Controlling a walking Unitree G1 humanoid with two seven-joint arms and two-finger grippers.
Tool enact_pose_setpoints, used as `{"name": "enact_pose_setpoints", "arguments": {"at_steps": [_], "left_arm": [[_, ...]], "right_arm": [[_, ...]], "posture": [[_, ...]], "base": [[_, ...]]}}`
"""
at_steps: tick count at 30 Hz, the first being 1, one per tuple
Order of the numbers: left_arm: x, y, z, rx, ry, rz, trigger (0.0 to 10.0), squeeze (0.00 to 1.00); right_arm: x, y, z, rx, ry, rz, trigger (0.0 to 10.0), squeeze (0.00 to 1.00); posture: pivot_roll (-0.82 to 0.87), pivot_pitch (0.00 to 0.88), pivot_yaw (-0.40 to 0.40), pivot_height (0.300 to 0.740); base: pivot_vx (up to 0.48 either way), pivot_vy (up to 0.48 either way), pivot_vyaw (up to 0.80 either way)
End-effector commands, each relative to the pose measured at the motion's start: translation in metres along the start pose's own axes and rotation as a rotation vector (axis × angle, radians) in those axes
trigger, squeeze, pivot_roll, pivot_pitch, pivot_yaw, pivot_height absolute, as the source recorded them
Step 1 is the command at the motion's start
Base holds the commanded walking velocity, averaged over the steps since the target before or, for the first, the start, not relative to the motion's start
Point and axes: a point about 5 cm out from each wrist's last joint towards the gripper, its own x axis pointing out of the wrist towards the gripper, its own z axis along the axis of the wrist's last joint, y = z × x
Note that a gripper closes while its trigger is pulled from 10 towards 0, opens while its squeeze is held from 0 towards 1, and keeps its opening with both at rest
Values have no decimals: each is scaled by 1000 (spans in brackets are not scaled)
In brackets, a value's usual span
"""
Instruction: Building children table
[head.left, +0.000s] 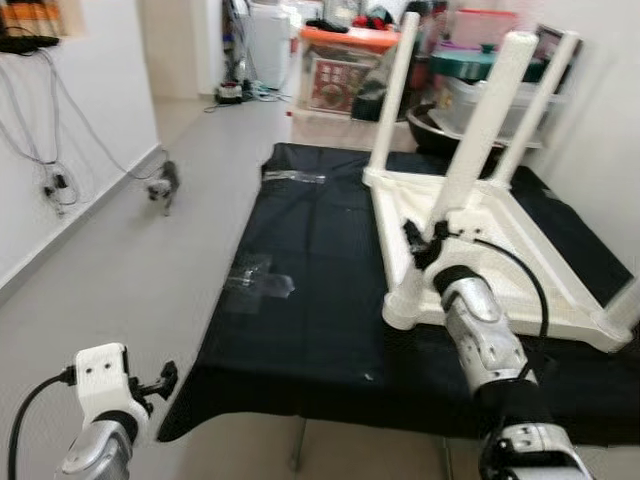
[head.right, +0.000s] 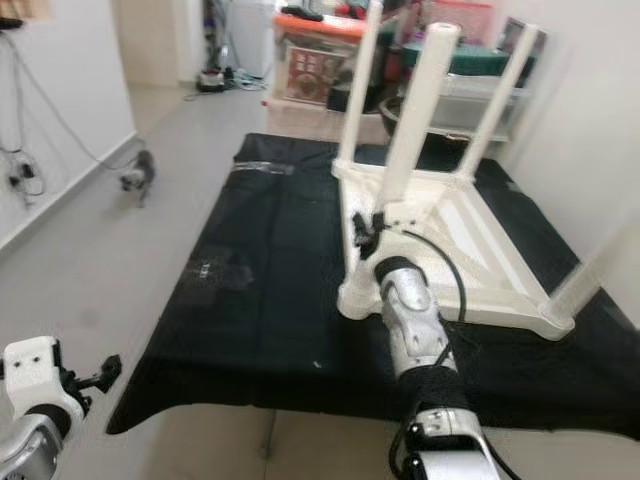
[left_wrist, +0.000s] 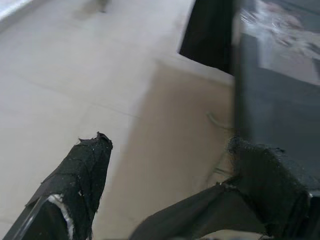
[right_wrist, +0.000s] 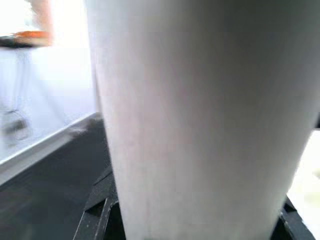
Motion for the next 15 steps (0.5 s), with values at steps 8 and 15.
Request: {"name": "enact_pose_setpoints", "arguments": {"at_steps": [8, 15], "left_arm": [[6, -3, 1, 20, 6, -12, 10000, 0], [3, 0, -1, 16, 3, 0, 10000, 0]], "right_arm": [[-17, 46, -45, -64, 186, 474, 10000, 0], [-21, 52, -48, -205, 194, 691, 10000, 0]], "posture": [[36, 0, -43, 740], [57, 0, -64, 740]], "base": [[0, 0, 0], [0, 0, 0]]}}
